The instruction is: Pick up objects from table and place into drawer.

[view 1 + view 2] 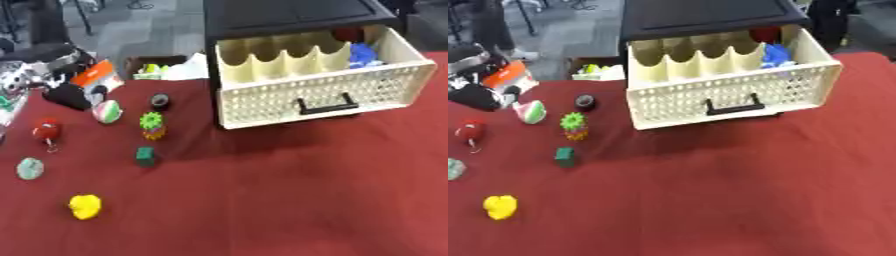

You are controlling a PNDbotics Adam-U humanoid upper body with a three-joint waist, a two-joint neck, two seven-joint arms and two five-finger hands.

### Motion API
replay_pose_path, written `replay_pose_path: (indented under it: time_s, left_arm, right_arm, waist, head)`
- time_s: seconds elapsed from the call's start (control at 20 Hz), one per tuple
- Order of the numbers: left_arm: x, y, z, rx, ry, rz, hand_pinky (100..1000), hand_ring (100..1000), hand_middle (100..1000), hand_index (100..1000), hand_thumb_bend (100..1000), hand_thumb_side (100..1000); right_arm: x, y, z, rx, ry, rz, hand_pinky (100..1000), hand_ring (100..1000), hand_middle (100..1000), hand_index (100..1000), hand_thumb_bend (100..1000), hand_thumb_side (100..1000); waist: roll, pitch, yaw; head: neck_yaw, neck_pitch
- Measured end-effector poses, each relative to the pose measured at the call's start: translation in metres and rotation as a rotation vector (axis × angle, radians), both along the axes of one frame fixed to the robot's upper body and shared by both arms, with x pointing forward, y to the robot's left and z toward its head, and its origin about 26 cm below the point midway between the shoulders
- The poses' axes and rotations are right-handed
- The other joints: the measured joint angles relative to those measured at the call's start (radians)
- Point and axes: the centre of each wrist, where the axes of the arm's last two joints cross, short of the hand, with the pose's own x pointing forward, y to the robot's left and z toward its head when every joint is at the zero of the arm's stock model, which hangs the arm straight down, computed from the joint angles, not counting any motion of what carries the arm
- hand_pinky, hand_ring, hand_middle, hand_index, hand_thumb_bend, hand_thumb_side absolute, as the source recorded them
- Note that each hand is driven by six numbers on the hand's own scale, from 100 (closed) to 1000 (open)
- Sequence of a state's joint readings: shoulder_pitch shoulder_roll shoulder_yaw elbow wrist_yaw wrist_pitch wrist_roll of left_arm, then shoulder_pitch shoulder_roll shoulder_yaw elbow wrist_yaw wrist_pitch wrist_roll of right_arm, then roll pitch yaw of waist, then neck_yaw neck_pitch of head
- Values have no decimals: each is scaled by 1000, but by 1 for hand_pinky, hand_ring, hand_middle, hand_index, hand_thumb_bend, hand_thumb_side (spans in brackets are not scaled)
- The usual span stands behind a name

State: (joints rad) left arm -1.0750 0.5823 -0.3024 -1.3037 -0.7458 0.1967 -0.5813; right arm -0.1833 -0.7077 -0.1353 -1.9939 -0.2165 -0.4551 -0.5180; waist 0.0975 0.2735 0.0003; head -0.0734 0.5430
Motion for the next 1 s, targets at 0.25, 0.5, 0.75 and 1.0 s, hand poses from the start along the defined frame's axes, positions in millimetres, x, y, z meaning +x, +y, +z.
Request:
replay_pose_path:
  time_s: [0.25, 0.5, 0.75, 1.0]
  left_arm:
    - [-9, -27, 21, -12, -65, -74, 272, 389, 320, 529, 100, 244]
    - [-14, -48, 35, -42, -137, -131, 271, 387, 318, 525, 100, 244]
    - [-15, -66, 43, -74, -190, -188, 270, 386, 317, 522, 100, 244]
    - [-18, -82, 47, -90, -218, -248, 267, 384, 316, 519, 100, 244]
  right_arm:
    - [0, 0, 1, 0, 4, 5, 647, 558, 504, 662, 100, 1000]
    - [0, 0, 2, -1, 7, 9, 646, 556, 504, 662, 100, 1000]
    - [1, 0, 4, 3, 3, 15, 646, 555, 505, 662, 100, 1000]
    - [1, 1, 5, 4, 4, 19, 646, 555, 504, 661, 100, 1000]
  waist:
    - [5, -7, -3]
    - [9, -8, -15]
    - [12, -8, -26]
    - [16, -8, -28]
  head:
    - [0, 0]
    - [5, -2]
    - [10, -8]
    - [-3, -8]
